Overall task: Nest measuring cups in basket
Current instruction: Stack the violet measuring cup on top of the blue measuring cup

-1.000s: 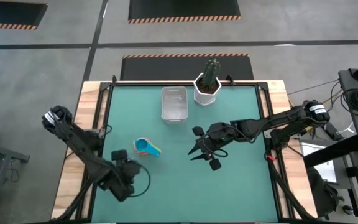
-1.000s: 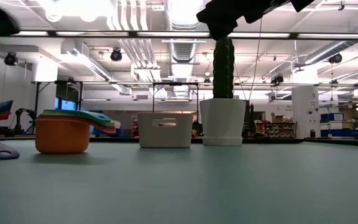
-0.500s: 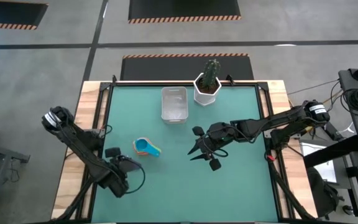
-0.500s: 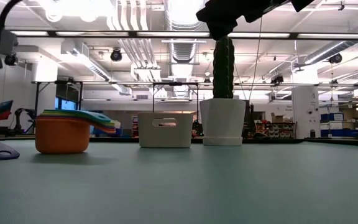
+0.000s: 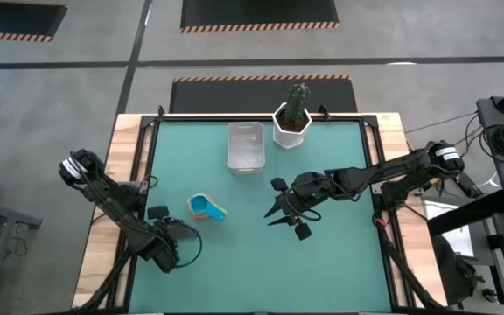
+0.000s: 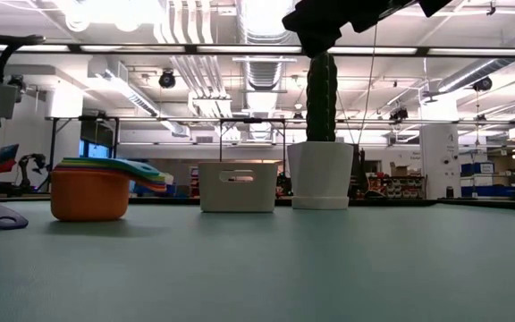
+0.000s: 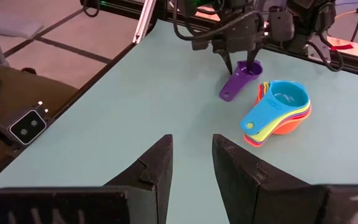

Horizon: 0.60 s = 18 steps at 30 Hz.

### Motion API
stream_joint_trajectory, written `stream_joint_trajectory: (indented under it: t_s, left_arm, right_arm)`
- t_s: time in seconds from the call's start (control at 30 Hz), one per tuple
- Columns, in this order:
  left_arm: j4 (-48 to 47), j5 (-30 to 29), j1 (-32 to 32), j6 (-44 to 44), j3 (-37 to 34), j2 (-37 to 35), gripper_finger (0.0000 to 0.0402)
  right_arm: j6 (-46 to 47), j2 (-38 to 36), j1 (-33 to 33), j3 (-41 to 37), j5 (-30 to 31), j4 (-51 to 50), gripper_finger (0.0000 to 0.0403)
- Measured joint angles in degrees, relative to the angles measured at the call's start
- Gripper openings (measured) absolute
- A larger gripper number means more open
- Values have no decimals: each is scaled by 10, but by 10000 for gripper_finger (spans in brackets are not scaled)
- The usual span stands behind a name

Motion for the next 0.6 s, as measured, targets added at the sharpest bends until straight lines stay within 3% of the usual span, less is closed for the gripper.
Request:
stream_joint_trajectory:
  t_s: [0.13,0.43,0.6]
  left_arm:
    - [8,0,0,1,-4,0,128]
    - [4,0,0,1,20,0,11]
    - [-8,0,0,-4,71,1,9]
  right_arm:
    - [0,0,0,0,0,0,100]
    - [1,0,0,0,0,-3,100]
    - [5,0,0,0,0,-4,100]
